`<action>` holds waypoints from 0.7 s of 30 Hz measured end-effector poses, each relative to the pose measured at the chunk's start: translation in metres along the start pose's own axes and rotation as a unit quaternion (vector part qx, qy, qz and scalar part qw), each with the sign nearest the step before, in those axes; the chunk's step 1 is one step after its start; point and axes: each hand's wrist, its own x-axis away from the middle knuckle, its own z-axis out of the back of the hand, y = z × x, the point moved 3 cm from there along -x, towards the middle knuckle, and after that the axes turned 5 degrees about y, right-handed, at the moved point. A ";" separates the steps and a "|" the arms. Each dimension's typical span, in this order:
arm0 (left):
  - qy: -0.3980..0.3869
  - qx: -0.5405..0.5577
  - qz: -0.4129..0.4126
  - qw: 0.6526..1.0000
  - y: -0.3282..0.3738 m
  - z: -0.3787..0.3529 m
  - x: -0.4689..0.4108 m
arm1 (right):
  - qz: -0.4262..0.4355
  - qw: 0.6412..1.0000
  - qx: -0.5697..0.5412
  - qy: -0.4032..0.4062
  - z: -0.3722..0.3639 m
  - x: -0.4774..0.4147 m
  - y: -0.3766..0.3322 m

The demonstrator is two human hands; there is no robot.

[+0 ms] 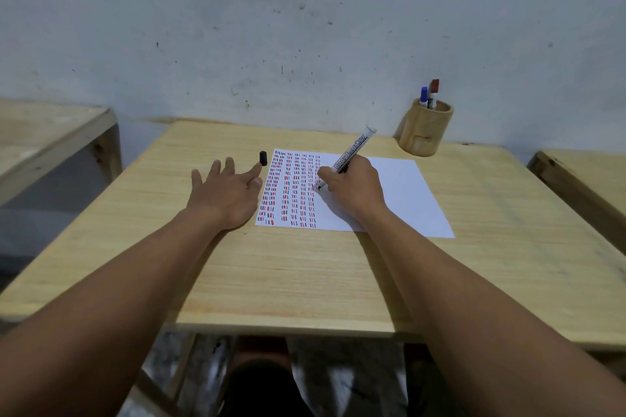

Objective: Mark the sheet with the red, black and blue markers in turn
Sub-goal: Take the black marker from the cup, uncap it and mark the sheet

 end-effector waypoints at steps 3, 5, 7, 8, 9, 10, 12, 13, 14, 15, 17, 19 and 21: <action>0.001 0.011 0.003 1.000 0.000 0.000 0.000 | -0.017 0.999 -0.027 0.006 0.003 -0.001 0.000; 0.010 0.025 0.007 1.000 0.001 0.000 -0.001 | -0.027 0.999 -0.044 0.016 0.005 -0.004 0.000; 0.041 0.052 0.020 0.998 0.004 0.005 -0.002 | -0.032 0.998 -0.056 0.026 0.006 -0.009 -0.001; 0.064 0.069 0.032 0.995 0.006 0.009 -0.003 | -0.034 0.997 -0.060 0.028 0.007 -0.011 -0.002; 0.088 0.087 0.041 0.991 0.008 0.013 -0.006 | -0.034 0.997 -0.066 0.026 0.007 -0.014 -0.002; 0.110 0.103 0.043 0.988 0.010 0.017 -0.009 | -0.034 0.996 -0.075 0.022 0.007 -0.016 -0.003; 0.128 0.124 0.023 0.984 0.016 0.022 -0.017 | -0.038 0.994 -0.103 0.013 0.007 -0.020 -0.005; 0.127 0.130 0.011 0.983 0.017 0.023 -0.022 | -0.044 0.992 -0.121 0.008 0.008 -0.021 -0.005; 0.122 0.136 0.002 0.983 0.019 0.023 -0.027 | -0.050 0.989 -0.141 0.001 0.009 -0.022 -0.005; 0.118 0.141 -0.002 0.983 0.020 0.023 -0.030 | -0.056 0.985 -0.161 -0.004 0.010 -0.022 -0.006; 0.130 0.140 -0.008 0.982 0.023 0.024 -0.034 | -0.068 0.977 -0.200 -0.009 0.012 -0.023 -0.008; 0.175 0.142 -0.014 0.974 0.026 0.027 -0.036 | -0.072 0.970 -0.230 -0.010 0.015 -0.024 -0.011; 0.201 0.186 0.008 0.962 0.028 0.034 -0.037 | -0.069 0.966 -0.247 -0.011 0.018 -0.026 -0.013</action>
